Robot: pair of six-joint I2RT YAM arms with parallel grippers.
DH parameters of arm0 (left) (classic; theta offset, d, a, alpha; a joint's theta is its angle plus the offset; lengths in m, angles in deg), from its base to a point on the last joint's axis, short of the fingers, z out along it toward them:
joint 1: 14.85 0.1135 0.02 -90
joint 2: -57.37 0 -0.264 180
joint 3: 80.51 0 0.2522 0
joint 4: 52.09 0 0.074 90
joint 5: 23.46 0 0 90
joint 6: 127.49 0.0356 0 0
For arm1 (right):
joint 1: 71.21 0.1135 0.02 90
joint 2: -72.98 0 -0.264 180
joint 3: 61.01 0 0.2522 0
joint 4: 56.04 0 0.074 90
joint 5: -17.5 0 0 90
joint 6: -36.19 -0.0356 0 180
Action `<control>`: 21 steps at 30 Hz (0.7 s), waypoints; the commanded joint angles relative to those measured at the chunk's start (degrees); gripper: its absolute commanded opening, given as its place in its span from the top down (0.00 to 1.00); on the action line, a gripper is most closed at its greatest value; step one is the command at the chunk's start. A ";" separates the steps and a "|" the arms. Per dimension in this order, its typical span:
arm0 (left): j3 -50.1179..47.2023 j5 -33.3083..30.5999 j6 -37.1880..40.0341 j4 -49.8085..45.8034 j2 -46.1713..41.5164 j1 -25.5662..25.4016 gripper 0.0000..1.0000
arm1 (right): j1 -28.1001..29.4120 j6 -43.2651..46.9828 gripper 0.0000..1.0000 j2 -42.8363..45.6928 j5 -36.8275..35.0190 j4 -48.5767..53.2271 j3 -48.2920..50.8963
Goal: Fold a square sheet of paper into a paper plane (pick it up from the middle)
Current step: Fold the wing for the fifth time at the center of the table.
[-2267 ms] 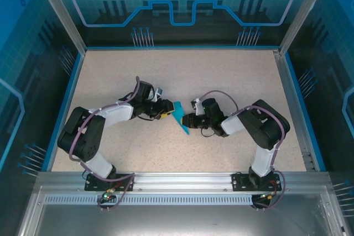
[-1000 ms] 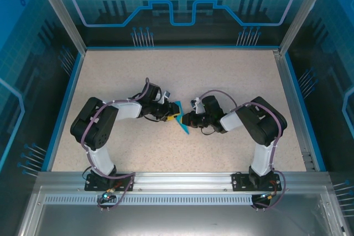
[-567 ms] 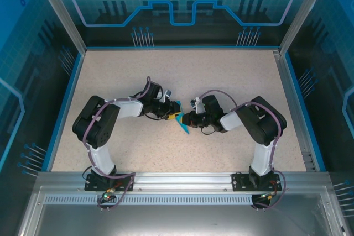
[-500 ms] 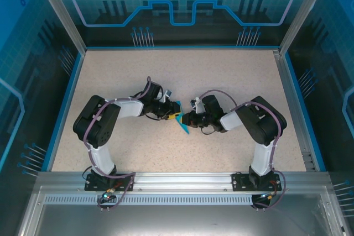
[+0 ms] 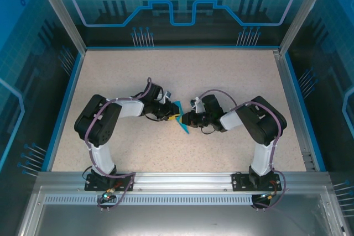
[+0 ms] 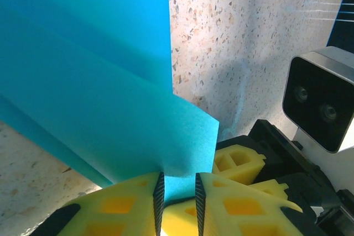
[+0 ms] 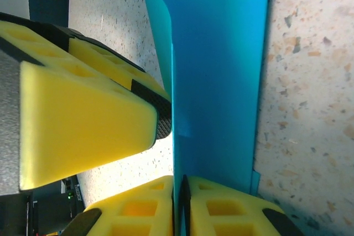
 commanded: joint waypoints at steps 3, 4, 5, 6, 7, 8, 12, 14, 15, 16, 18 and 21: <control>1.68 -0.71 1.54 -1.86 1.72 -0.29 0.78 | -0.52 0.63 0.85 -0.86 0.10 4.95 -0.83; 1.65 -0.77 1.50 -1.91 1.79 -0.31 0.78 | -0.59 0.92 0.85 -0.68 0.25 5.35 -0.96; 1.65 -0.86 1.54 -1.87 1.74 -0.33 0.78 | -0.59 1.06 0.85 -0.36 0.37 5.65 -1.09; 1.65 -0.98 1.54 -2.02 1.74 -0.37 0.78 | -0.66 1.32 0.85 -0.10 0.50 6.01 -1.10; 1.65 -1.09 1.64 -2.10 1.74 -0.34 0.79 | -0.67 1.37 0.85 0.24 0.68 6.21 -1.04; 1.65 -1.19 1.58 -2.12 1.74 -0.26 0.79 | -0.72 1.46 0.85 0.58 0.81 6.35 -1.05; 1.74 -1.28 1.58 -2.17 1.92 -0.27 0.79 | -0.94 2.20 0.83 2.05 0.91 7.86 -0.94; 1.82 -1.34 1.62 -2.34 2.02 -0.30 0.79 | -1.04 2.53 0.82 2.82 0.89 8.76 -0.95; 1.83 -1.36 1.58 -2.41 2.08 -0.24 0.79 | -1.08 2.75 0.82 3.23 0.79 9.20 -0.93; 1.92 -1.36 1.68 -2.41 2.10 -0.26 0.80 | -1.12 2.89 0.82 3.37 0.82 9.49 -0.95; 1.92 -1.41 1.58 -2.56 2.18 -0.29 0.80 | -1.10 3.19 0.81 3.76 0.81 10.15 -0.83; 2.09 -1.54 1.65 -2.69 2.23 -0.28 0.80 | -1.12 3.59 0.81 4.22 0.78 10.93 -0.72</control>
